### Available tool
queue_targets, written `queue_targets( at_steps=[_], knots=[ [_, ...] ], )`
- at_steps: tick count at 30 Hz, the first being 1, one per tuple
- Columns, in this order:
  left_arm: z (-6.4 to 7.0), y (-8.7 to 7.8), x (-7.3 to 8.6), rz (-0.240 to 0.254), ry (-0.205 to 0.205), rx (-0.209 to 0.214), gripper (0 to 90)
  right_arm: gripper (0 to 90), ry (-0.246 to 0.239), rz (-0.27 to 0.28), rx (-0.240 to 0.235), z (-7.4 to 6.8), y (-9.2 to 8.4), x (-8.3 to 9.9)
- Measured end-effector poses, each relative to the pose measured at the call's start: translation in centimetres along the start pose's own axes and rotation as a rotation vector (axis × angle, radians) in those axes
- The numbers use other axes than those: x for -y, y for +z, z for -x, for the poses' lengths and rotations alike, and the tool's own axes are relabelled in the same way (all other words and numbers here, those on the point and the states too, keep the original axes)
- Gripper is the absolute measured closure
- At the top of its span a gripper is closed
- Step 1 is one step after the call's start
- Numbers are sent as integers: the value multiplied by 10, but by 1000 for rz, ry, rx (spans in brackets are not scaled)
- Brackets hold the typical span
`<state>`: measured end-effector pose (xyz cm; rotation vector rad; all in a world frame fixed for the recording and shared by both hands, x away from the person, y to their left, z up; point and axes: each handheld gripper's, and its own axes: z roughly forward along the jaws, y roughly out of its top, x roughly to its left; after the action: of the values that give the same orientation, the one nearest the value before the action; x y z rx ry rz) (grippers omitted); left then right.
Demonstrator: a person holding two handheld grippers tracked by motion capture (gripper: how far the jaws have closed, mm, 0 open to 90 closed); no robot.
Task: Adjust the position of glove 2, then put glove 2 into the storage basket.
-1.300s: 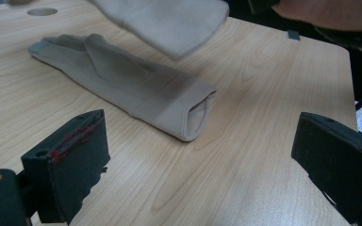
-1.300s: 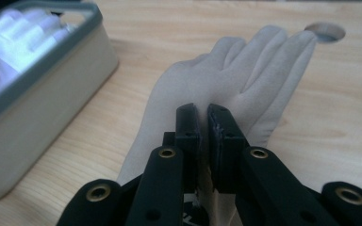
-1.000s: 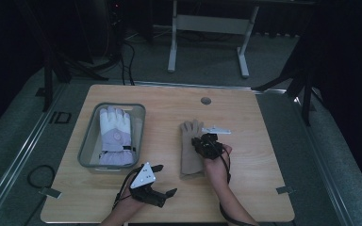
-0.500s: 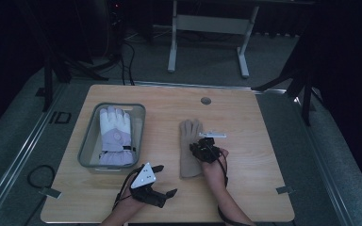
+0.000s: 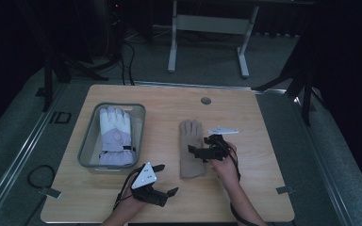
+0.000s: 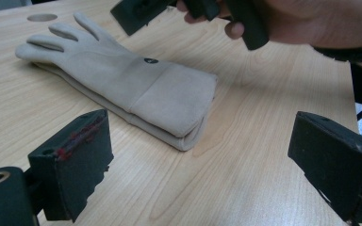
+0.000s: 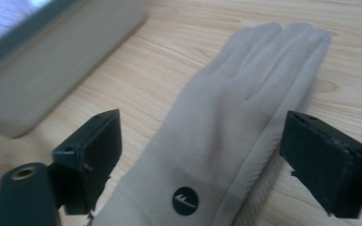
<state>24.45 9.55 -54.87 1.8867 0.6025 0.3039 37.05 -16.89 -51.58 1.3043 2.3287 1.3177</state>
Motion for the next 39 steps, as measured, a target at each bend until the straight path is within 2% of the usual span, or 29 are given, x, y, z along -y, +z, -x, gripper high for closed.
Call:
queue_targets(
  at_steps=[1,2,3,4,5,7,8,11,12,17,19,21,24,27,29,32,34,35,37,38,39],
  knots=[
    [0,1,0,-2,1,-3,67,134,-35,2,-26,1,-4,0],
    [1,1,-1,-9,0,-4,67,134,-35,2,-26,1,-4,0],
    [1,2,-1,-9,-3,3,67,143,-71,27,-73,4,-8,1],
    [1,3,-2,-13,-5,4,68,144,-112,31,-72,4,-9,1],
    [1,4,-2,-17,-11,7,68,144,-112,31,-72,4,-9,1],
    [1,6,-5,-39,-21,9,80,145,-193,41,-60,7,-15,2],
    [0,6,-6,-41,-22,-1,82,145,-198,35,-73,8,-17,2],
    [-3,8,-7,-43,-49,12,82,145,-191,33,-82,11,-21,3],
    [-4,9,-7,-41,-58,22,87,143,-168,21,-96,14,-25,3],
    [-7,14,-8,-79,-65,49,91,149,-148,17,-115,21,-29,4],
    [-8,17,-9,-96,-61,62,94,148,-137,34,-137,24,-31,4],
    [-9,21,-10,-111,-54,72,109,149,-137,32,-137,27,-33,3],
    [-9,27,-14,-134,-24,82,122,132,-131,15,-145,30,-33,2],
    [-7,34,-17,-149,16,70,143,124,-140,7,-145,30,-31,0],
    [-8,38,-20,-161,37,73,148,116,-134,-3,-162,33,-27,-2],
    [-9,44,-26,-183,89,84,155,161,-134,-8,-134,37,-20,-7],
    [-7,49,-31,-194,118,102,158,220,-161,-2,-94,42,-11,-15],
    [-6,51,-33,-201,130,108,158,220,-161,-2,-94,42,-11,-15],
    [-4,57,-36,-215,156,111,176,247,-144,-13,-87,47,-3,-20],
    [-4,61,-38,-222,160,121,189,284,-120,-26,-74,50,6,-26],
    [-3,64,-39,-230,164,128,189,284,-120,-26,-74,50,6,-26]
  ],
)
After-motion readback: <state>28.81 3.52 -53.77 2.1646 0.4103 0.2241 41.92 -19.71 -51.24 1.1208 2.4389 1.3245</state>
